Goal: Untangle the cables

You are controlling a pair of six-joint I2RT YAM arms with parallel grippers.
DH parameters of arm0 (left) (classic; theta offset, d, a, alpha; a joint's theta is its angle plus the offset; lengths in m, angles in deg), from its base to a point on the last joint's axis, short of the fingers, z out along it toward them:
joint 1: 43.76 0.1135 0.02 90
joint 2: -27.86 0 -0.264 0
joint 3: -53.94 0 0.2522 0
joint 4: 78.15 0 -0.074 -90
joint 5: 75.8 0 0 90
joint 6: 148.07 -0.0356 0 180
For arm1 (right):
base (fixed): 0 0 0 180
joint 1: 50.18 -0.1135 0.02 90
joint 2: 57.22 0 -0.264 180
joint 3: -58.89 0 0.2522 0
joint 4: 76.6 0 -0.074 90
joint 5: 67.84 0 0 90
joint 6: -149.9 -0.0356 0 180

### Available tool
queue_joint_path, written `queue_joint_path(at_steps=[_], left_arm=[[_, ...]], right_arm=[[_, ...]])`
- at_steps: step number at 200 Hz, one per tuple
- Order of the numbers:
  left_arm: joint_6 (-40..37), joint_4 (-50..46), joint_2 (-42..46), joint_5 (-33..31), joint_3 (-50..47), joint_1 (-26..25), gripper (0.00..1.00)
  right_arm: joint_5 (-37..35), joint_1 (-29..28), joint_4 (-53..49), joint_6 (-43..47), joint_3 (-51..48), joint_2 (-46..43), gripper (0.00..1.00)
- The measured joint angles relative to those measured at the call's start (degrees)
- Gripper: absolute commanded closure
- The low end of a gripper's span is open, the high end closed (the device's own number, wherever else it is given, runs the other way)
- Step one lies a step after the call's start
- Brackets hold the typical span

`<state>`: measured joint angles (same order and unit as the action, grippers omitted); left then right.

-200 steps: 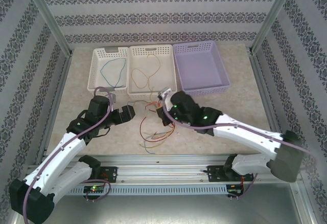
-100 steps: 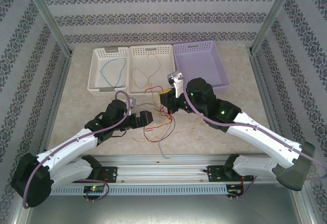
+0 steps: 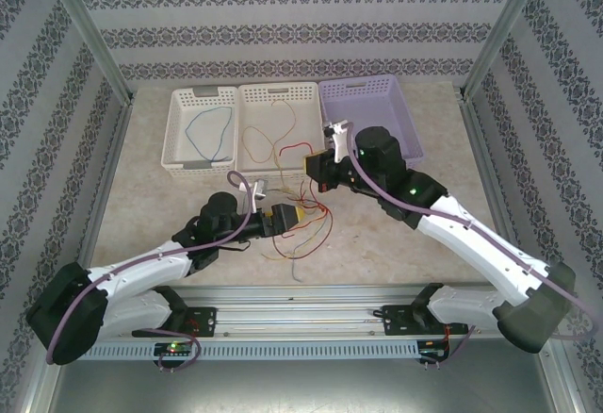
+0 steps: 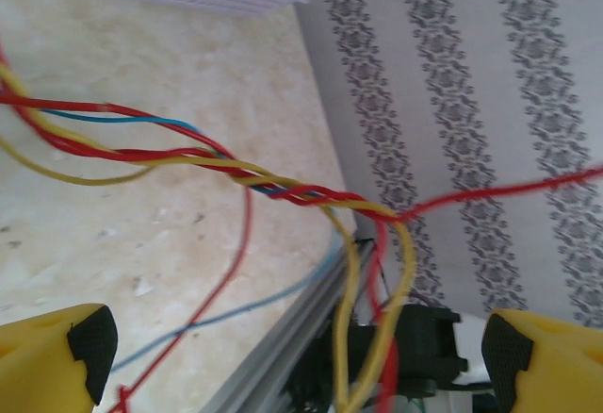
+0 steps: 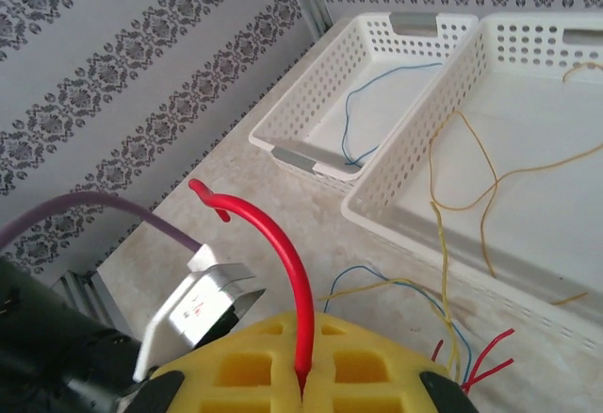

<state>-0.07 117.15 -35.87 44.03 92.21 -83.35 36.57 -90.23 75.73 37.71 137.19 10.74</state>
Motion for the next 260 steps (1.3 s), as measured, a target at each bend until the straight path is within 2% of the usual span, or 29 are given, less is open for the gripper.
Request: queue_joint_path(at_steps=[63, 77, 142, 197, 215, 235, 260], left_arm=[[0.3, 5.9, -5.4, 2.2, 1.0, -3.5, 0.02], [0.1, 6.0, -6.4, 2.6, 1.7, -4.4, 0.06], [-3.2, 5.3, -7.1, 2.6, 2.3, -5.5, 0.45], [-4.0, 5.2, -7.1, 2.6, 2.3, -5.5, 0.67], [-4.2, 5.2, -7.1, 2.6, 2.3, -5.5, 0.80], [-4.2, 5.2, -7.1, 2.3, 2.3, -5.5, 1.00], [-4.9, 4.6, -6.4, 1.6, 2.3, -5.5, 1.00]], right_arm=[[4.0, 2.8, 0.0, -1.5, 1.4, 2.7, 1.00], [4.9, 4.1, -0.1, -2.2, 2.1, 3.2, 1.00], [7.9, 5.4, -0.3, -4.1, 4.1, 4.2, 1.00], [9.1, 5.5, -0.5, -4.9, 4.1, 5.3, 1.00], [9.1, 5.5, -0.7, -4.9, 4.2, 5.4, 1.00], [9.2, 5.7, -1.1, -4.9, 4.6, 5.4, 1.00], [9.1, 7.3, -1.4, -4.9, 5.1, 5.3, 1.00]])
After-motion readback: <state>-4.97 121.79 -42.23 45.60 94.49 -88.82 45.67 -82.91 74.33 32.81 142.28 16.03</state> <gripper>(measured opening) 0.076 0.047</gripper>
